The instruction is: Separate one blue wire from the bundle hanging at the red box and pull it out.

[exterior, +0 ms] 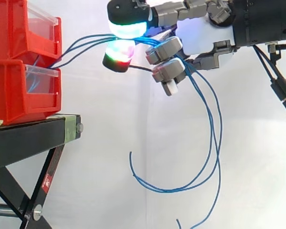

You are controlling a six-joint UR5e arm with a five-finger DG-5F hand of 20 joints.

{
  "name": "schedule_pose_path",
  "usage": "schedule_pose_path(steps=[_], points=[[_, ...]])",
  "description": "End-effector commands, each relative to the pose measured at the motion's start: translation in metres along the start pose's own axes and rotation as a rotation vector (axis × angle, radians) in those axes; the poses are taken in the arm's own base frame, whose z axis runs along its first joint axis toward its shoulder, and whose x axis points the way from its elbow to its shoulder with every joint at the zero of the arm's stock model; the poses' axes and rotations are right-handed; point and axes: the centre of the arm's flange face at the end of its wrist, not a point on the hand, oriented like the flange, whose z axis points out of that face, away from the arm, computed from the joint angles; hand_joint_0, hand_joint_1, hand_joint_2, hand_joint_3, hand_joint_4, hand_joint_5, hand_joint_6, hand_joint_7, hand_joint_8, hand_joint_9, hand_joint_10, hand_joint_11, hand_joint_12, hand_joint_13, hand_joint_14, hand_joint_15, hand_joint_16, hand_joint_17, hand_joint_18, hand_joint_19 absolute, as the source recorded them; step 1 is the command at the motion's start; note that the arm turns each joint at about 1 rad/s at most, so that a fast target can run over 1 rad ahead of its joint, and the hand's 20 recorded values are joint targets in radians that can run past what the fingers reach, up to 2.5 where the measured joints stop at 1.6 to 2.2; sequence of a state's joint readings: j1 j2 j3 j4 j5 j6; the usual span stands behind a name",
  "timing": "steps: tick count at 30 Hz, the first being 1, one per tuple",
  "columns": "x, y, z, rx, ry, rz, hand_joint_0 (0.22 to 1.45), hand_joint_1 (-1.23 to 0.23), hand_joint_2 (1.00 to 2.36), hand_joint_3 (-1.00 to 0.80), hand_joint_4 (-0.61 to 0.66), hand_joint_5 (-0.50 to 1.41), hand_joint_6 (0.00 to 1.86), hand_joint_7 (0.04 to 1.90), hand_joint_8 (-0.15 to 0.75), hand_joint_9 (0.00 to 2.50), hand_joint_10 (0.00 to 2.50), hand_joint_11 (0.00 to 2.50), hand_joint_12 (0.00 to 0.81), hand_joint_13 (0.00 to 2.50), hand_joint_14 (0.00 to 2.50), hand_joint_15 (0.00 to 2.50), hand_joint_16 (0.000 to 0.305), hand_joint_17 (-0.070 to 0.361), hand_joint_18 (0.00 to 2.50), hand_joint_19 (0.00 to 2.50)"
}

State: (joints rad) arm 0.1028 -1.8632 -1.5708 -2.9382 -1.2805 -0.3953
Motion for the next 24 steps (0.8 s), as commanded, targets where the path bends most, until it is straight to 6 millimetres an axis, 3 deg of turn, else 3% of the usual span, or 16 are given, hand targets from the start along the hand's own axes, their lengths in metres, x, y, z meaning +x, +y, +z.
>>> schedule_pose_path(steps=[1,3,18,24], points=[[0.0001,-0.0004,0.0000,0.002,-0.001,0.001,0.70,-0.92,1.11,0.14,0.04,-0.19,0.98,0.92,0.309,1.19,0.66,1.55,0.470,1.36,0.01,1.37,0.060,0.134,1.15,0.74],[-0.0002,0.0004,-0.0003,0.000,0.000,0.001,0.72,-0.93,1.00,0.14,0.06,-0.20,0.98,0.91,0.299,1.12,0.65,1.54,0.466,1.33,0.01,1.37,0.060,0.134,1.12,0.72],[-0.0002,0.0005,-0.0002,-0.002,0.000,0.003,0.69,-0.96,1.02,-0.06,0.12,-0.24,0.98,0.93,0.279,0.91,0.46,1.63,0.432,1.15,0.02,1.33,0.056,0.126,0.99,0.68],[0.0001,-0.0004,0.0000,0.002,-0.001,0.002,0.69,-0.97,1.02,0.03,0.10,-0.25,0.97,0.94,0.281,0.84,0.46,1.60,0.440,1.10,0.02,1.31,0.057,0.128,0.98,0.66]])
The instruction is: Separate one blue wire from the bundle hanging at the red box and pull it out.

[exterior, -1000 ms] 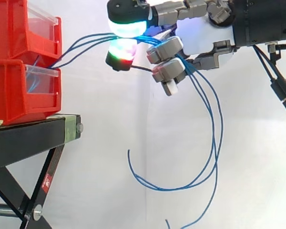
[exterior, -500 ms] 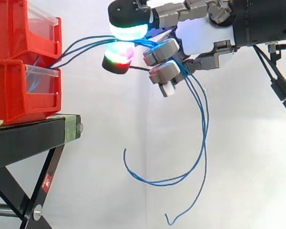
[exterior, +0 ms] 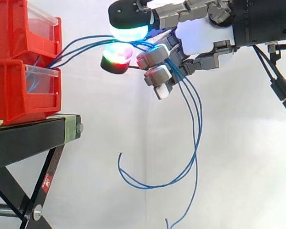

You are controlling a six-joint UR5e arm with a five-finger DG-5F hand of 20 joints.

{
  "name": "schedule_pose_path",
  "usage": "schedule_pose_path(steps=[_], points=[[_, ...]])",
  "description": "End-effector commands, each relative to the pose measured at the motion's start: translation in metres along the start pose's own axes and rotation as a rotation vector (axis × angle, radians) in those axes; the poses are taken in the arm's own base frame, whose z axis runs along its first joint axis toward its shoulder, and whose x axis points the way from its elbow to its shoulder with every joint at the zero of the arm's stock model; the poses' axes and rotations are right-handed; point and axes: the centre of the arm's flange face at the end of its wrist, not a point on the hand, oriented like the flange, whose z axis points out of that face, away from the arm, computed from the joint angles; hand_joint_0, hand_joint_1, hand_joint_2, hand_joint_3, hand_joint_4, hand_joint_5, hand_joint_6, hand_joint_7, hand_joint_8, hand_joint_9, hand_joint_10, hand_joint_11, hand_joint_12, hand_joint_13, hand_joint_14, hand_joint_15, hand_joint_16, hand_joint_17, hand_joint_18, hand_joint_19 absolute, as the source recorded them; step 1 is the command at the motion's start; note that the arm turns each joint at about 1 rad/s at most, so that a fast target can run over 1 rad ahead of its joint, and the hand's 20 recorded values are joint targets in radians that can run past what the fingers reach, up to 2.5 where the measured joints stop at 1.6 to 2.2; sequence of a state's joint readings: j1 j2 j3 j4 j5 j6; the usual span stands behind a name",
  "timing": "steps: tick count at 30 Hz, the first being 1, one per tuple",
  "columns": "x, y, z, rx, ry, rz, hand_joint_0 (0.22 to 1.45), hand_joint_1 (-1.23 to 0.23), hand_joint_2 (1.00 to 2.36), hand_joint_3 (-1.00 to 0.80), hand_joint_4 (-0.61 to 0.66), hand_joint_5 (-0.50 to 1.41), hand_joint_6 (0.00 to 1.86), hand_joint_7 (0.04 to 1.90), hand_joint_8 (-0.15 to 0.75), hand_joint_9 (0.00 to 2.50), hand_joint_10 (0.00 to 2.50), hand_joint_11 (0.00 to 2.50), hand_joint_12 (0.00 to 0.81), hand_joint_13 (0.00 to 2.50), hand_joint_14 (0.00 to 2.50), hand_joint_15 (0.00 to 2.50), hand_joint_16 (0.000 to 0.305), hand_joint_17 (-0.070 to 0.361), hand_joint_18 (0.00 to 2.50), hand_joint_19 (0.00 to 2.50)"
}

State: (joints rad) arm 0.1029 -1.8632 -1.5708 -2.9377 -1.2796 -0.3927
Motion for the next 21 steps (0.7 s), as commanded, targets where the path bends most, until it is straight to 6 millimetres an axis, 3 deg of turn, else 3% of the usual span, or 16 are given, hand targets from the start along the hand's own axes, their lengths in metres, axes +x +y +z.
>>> schedule_pose_path(steps=[1,17,21], points=[[0.0001,-0.0005,0.0000,0.002,0.000,-0.001,0.69,-0.97,1.02,0.02,0.10,-0.25,0.97,0.93,0.286,0.84,0.46,1.61,0.437,1.09,0.02,1.31,0.057,0.129,0.97,0.66],[0.0001,-0.0003,0.0001,0.001,0.000,0.000,0.66,-1.01,1.02,-0.10,0.14,-0.26,0.96,0.96,0.296,0.72,0.28,1.67,0.463,0.93,0.02,1.17,0.059,0.132,0.91,0.61],[0.0001,-0.0003,0.0001,0.001,0.000,-0.003,0.60,-0.91,1.02,-0.13,0.12,-0.24,0.95,0.96,0.296,0.85,0.25,1.66,0.464,0.99,0.02,1.18,0.057,0.128,0.94,0.68]])
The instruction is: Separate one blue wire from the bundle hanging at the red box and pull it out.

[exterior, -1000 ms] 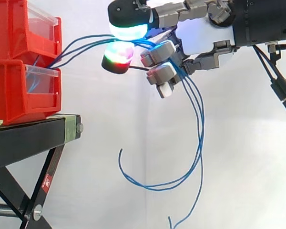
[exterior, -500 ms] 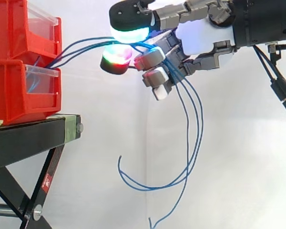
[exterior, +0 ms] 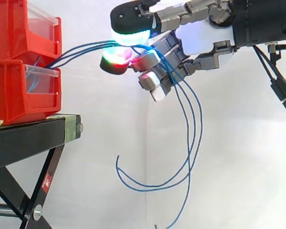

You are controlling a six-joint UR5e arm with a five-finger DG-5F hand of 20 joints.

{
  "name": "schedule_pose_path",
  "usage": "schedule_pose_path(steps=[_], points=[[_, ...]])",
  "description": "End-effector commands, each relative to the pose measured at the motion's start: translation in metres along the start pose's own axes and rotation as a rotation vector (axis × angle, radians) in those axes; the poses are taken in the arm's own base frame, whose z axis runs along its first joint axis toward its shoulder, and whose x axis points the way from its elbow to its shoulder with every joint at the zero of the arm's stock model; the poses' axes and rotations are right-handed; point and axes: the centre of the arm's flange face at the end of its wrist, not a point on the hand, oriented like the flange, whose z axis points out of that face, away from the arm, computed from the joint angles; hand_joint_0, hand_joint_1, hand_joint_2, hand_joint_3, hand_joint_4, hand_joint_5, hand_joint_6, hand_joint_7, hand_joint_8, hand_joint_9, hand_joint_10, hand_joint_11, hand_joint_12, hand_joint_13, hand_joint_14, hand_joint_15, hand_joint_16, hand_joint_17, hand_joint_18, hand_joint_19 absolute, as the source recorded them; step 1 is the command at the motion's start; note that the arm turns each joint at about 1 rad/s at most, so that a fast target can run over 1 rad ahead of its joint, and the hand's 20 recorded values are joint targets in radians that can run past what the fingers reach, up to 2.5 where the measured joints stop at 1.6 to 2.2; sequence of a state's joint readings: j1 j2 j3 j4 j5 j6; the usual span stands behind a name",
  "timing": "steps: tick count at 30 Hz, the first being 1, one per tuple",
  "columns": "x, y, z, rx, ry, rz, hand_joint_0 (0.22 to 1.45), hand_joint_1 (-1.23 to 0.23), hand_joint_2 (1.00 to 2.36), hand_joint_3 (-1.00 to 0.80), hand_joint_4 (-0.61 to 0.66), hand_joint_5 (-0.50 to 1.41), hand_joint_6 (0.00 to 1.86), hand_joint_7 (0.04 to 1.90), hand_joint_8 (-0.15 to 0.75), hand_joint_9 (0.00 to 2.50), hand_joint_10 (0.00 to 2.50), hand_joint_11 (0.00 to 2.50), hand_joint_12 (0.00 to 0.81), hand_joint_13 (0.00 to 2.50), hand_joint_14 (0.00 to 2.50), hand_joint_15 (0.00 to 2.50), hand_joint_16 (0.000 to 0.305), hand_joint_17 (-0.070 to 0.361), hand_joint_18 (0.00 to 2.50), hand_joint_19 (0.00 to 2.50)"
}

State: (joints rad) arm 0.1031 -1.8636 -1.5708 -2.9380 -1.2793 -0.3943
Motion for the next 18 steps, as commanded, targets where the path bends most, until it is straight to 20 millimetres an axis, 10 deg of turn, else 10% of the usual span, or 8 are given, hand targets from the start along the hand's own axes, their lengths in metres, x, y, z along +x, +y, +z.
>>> schedule_pose_path(steps=[1,18], points=[[-0.0006,0.0007,-0.0003,-0.001,-0.001,-0.001,0.60,-0.91,1.02,-0.13,0.11,-0.23,0.95,0.97,0.298,0.87,0.24,1.67,0.461,0.99,0.02,1.18,0.057,0.127,0.94,0.69],[0.0008,0.0003,0.0001,-0.001,0.002,-0.001,0.56,-0.70,1.09,-0.07,0.02,-0.14,0.94,1.02,0.372,1.23,0.48,1.50,0.547,1.23,0.01,1.15,0.072,0.161,1.21,0.70]])
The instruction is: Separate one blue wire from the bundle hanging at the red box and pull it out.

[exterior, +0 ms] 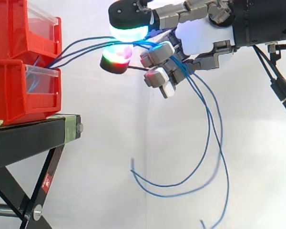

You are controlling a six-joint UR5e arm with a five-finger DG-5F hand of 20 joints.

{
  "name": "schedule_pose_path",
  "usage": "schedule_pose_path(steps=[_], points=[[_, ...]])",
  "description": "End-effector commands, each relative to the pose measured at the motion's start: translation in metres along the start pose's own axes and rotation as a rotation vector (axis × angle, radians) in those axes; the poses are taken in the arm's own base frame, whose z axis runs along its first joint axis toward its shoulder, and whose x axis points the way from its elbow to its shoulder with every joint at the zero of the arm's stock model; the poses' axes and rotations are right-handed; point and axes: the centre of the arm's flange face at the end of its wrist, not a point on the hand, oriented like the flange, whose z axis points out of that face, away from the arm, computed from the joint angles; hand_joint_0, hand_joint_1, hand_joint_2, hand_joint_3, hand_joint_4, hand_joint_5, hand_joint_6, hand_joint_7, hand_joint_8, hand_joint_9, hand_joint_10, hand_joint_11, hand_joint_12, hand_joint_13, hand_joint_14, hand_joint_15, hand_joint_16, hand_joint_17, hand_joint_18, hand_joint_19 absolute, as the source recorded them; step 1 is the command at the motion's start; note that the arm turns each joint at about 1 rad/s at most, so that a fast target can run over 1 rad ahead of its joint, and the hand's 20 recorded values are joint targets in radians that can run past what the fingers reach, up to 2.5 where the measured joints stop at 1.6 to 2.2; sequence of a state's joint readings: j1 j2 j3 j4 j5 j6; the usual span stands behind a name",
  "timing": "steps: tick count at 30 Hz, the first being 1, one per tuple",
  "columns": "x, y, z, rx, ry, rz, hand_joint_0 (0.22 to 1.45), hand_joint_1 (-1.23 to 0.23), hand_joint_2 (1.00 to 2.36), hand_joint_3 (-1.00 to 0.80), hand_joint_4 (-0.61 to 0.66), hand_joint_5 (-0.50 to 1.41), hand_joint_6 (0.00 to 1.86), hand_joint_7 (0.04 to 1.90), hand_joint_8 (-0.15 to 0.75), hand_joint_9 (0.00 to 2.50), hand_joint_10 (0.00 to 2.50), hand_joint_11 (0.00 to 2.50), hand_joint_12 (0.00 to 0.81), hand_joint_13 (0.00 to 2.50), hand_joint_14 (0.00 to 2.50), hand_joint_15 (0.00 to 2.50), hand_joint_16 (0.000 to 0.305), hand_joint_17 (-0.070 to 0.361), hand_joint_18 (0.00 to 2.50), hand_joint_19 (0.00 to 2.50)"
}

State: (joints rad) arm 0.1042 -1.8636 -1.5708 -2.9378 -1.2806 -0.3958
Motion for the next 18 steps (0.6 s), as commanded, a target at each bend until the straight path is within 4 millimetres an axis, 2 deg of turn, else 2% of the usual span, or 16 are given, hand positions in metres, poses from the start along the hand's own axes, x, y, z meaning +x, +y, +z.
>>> schedule_pose_path(steps=[1,3,5,11,18], points=[[0.0000,-0.0002,-0.0001,0.002,0.000,0.000,0.56,-0.70,1.10,-0.08,0.02,-0.14,0.94,1.01,0.369,1.23,0.48,1.50,0.555,1.23,0.01,1.15,0.072,0.162,1.21,0.70],[0.0000,-0.0002,-0.0001,0.002,0.000,0.001,0.56,-0.71,1.09,-0.07,0.06,-0.15,0.94,0.99,0.374,1.20,0.50,1.48,0.548,1.22,0.01,1.15,0.072,0.162,1.19,0.69],[-0.0003,0.0006,-0.0004,0.000,0.000,0.002,0.58,-0.74,1.00,-0.05,0.08,-0.16,0.95,0.97,0.377,1.18,0.49,1.50,0.549,1.21,0.01,1.16,0.071,0.160,1.18,0.69],[0.0000,-0.0002,-0.0001,0.002,0.000,0.003,0.62,-0.88,1.02,-0.06,0.16,-0.21,0.97,0.94,0.321,1.02,0.43,1.59,0.475,1.12,0.02,1.21,0.060,0.136,1.04,0.71],[0.0002,0.0000,0.0001,0.000,0.000,0.005,0.64,-0.94,1.02,-0.10,0.17,-0.24,0.97,0.94,0.296,0.89,0.35,1.66,0.450,1.03,0.02,1.20,0.057,0.128,0.96,0.69]])
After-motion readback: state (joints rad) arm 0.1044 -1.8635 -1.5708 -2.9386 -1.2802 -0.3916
